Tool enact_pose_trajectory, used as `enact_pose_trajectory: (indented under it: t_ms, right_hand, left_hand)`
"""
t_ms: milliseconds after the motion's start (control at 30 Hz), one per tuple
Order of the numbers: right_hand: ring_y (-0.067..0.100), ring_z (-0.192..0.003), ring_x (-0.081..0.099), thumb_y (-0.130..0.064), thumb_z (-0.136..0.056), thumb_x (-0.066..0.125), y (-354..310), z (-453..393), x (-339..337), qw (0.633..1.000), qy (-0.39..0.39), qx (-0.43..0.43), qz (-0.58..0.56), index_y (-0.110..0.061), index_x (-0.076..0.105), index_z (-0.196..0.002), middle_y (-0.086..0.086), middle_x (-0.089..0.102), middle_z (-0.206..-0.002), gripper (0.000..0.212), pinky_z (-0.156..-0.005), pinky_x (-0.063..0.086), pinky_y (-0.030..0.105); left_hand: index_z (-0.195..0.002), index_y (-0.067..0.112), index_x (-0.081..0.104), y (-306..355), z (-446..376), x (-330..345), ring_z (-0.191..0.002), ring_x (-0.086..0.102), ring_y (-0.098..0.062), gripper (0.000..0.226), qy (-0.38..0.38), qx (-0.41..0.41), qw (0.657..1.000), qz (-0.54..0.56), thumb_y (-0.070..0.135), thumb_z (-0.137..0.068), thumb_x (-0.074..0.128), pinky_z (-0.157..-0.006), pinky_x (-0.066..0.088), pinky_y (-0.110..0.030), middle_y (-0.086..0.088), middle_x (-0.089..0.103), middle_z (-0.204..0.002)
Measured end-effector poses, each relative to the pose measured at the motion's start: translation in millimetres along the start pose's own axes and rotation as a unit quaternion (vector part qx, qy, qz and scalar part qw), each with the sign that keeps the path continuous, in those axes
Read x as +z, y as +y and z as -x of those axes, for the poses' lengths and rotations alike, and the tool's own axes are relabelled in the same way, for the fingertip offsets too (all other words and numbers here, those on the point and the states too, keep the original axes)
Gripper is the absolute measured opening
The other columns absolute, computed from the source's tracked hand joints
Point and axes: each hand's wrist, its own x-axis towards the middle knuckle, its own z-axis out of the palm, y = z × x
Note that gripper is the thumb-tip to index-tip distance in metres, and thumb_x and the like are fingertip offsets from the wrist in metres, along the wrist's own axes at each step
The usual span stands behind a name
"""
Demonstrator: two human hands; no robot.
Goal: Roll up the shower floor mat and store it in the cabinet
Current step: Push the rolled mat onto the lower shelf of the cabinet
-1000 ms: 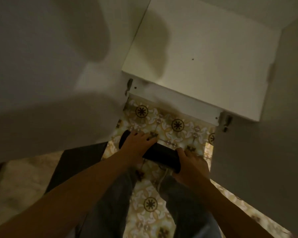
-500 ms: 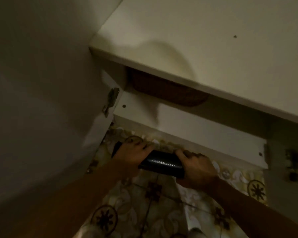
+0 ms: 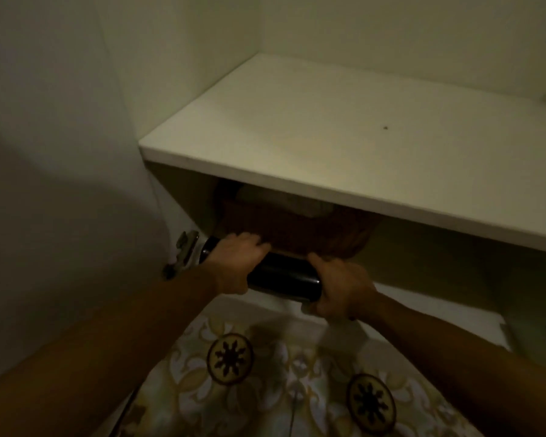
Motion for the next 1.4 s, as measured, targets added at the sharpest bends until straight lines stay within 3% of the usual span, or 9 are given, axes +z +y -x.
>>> enact_pose_trajectory:
  t_ms: [333, 600, 800, 1000, 1233, 1400]
  right_hand:
    - [0.034, -0.114, 0.062, -0.040, -0.080, 0.075, -15.2, -33.6, 17.1, 1.000, 0.011, 0.024, 0.017, -0.024, 0.030, -0.150, 0.009, 0.056, -0.136, 0.084, -0.089, 0.053, 0.041]
    - [0.030, -0.121, 0.057, -0.040, -0.089, 0.071, -8.3, -53.0, 21.2, 0.996, 0.000, 0.011, -0.093, -0.026, 0.028, -0.152, 0.008, 0.056, -0.137, 0.078, -0.098, 0.052, 0.042]
    - [0.030, -0.119, 0.058, -0.042, -0.087, 0.075, -6.7, -54.3, 24.9, 0.995, -0.014, 0.005, -0.098, -0.027, 0.035, -0.148, 0.008, 0.058, -0.136, 0.075, -0.098, 0.051, 0.041]
    - [0.033, -0.117, 0.058, -0.043, -0.086, 0.072, -9.1, -50.0, 21.0, 0.998, -0.021, 0.003, -0.051, -0.025, 0.023, -0.153, 0.010, 0.053, -0.137, 0.085, -0.094, 0.053, 0.042]
    - [0.037, -0.125, 0.052, -0.040, -0.087, 0.069, -14.1, -47.1, 19.9, 1.000, -0.010, -0.011, 0.003, -0.019, 0.016, -0.156, 0.014, 0.042, -0.146, 0.089, -0.096, 0.049, 0.043]
    - [0.036, -0.124, 0.052, -0.040, -0.084, 0.073, -18.6, -49.0, 18.9, 1.000, -0.019, -0.006, 0.018, -0.019, 0.014, -0.156, 0.015, 0.043, -0.145, 0.095, -0.094, 0.050, 0.044]
  left_hand:
    - [-0.141, 0.019, 0.035, -19.0, -6.8, 12.1, -0.116, 0.054, -0.029, 0.070, -0.007, -0.042, 0.998, -0.044, 0.008, -0.081, 0.068, -0.095, 0.044, -0.039, -0.008, 0.054, -0.130]
    - [-0.148, 0.021, 0.032, -36.7, -25.4, 23.6, -0.119, 0.053, -0.033, 0.079, -0.017, -0.069, 0.997, 0.012, 0.005, -0.080, 0.068, -0.095, 0.045, -0.041, -0.011, 0.054, -0.133]
    - [-0.155, 0.022, 0.014, -42.2, -28.0, 38.7, -0.135, 0.036, -0.033, 0.096, -0.061, -0.073, 0.995, 0.027, 0.009, -0.077, 0.069, -0.113, 0.025, -0.046, -0.010, 0.037, -0.150]
    - [-0.153, 0.023, 0.016, -40.4, -27.2, 33.3, -0.130, 0.041, -0.031, 0.095, -0.082, -0.070, 0.993, 0.039, 0.014, -0.075, 0.072, -0.111, 0.027, -0.046, -0.009, 0.044, -0.142]
    - [-0.144, 0.023, 0.032, -39.3, -22.6, 23.0, -0.124, 0.045, -0.029, 0.076, -0.073, -0.055, 0.995, 0.044, 0.010, -0.078, 0.067, -0.106, 0.032, -0.044, -0.008, 0.050, -0.134]
    - [-0.152, 0.021, 0.018, -32.0, -21.4, 22.7, -0.131, 0.041, -0.030, 0.086, -0.099, -0.083, 0.992, -0.010, 0.011, -0.082, 0.067, -0.112, 0.029, -0.045, -0.010, 0.044, -0.142]
